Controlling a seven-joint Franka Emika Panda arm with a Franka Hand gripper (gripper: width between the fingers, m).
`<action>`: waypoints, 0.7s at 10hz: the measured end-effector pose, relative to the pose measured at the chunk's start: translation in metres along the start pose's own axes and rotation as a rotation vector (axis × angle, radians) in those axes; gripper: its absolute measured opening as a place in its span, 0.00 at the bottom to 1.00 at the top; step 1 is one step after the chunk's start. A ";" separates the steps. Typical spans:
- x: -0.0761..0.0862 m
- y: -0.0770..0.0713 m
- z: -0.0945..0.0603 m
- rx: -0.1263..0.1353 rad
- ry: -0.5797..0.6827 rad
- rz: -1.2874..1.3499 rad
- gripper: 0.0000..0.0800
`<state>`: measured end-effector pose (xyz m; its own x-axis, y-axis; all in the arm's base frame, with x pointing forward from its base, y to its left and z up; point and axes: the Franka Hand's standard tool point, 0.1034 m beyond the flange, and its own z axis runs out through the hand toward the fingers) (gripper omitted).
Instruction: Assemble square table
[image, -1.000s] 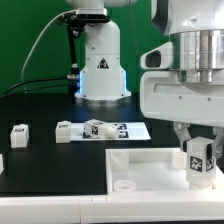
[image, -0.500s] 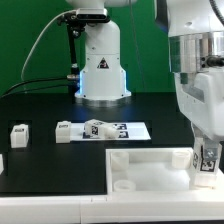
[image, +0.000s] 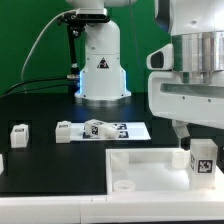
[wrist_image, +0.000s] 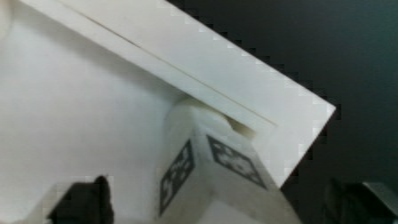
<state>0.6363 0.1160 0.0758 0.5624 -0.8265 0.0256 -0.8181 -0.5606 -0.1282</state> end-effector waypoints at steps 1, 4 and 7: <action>0.000 0.000 0.000 0.000 0.000 -0.078 0.78; 0.001 -0.002 -0.003 -0.015 0.018 -0.493 0.81; 0.003 -0.002 -0.003 -0.046 0.018 -0.751 0.81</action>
Offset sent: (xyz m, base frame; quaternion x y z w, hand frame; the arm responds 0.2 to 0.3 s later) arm 0.0020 0.0165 0.0110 -0.0015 -0.0175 -0.3402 0.9402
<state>0.6392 0.1146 0.0787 0.9695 -0.2213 0.1055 -0.2196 -0.9752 -0.0281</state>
